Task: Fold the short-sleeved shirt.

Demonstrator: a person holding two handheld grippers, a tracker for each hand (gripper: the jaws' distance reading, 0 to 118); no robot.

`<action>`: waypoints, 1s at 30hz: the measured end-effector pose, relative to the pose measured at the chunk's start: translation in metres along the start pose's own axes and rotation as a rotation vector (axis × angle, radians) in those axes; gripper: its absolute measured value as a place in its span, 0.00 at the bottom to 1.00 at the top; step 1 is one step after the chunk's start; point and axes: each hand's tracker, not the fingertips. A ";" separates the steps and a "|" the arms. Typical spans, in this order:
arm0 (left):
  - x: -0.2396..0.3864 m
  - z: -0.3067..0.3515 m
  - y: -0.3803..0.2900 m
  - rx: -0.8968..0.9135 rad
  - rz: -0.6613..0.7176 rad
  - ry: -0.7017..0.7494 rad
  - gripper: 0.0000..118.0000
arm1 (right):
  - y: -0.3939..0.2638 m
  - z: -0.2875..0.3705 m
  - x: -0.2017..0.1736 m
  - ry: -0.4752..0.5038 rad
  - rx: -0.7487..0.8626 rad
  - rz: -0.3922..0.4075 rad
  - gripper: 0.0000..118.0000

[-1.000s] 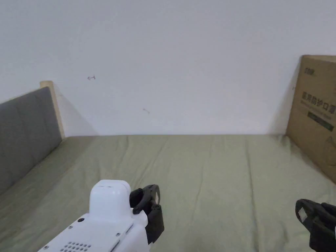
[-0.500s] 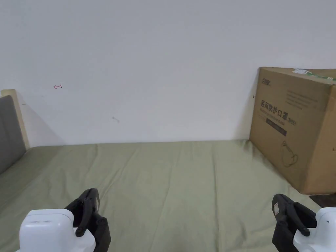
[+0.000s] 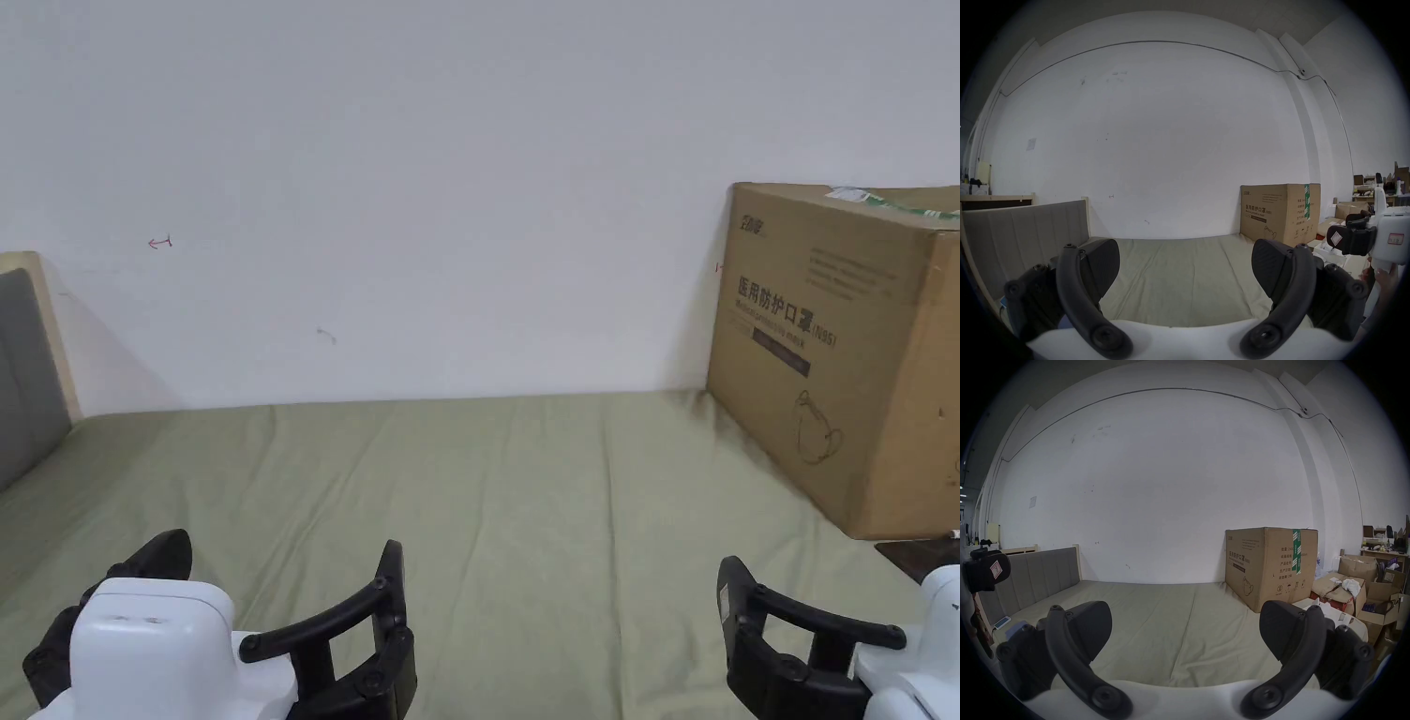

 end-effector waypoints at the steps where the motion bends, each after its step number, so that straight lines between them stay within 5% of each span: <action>1: 0.000 0.000 0.001 0.000 -0.004 0.003 0.94 | 0.000 0.000 0.000 0.003 -0.001 0.000 1.00; 7: -0.004 -0.001 0.005 -0.045 0.043 -0.024 0.94 | 0.000 -0.003 -0.007 0.013 -0.016 0.008 1.00; 11: 0.004 -0.013 0.000 -0.114 -0.017 0.131 0.94 | -0.001 -0.006 -0.008 0.020 -0.037 0.000 1.00; 23: -0.008 -0.027 -0.011 -0.187 0.035 0.224 0.94 | -0.004 -0.015 -0.010 0.022 -0.083 -0.002 1.00; 30: -0.016 -0.026 -0.008 -0.189 0.105 0.177 0.94 | -0.005 -0.015 -0.013 0.024 -0.083 0.004 1.00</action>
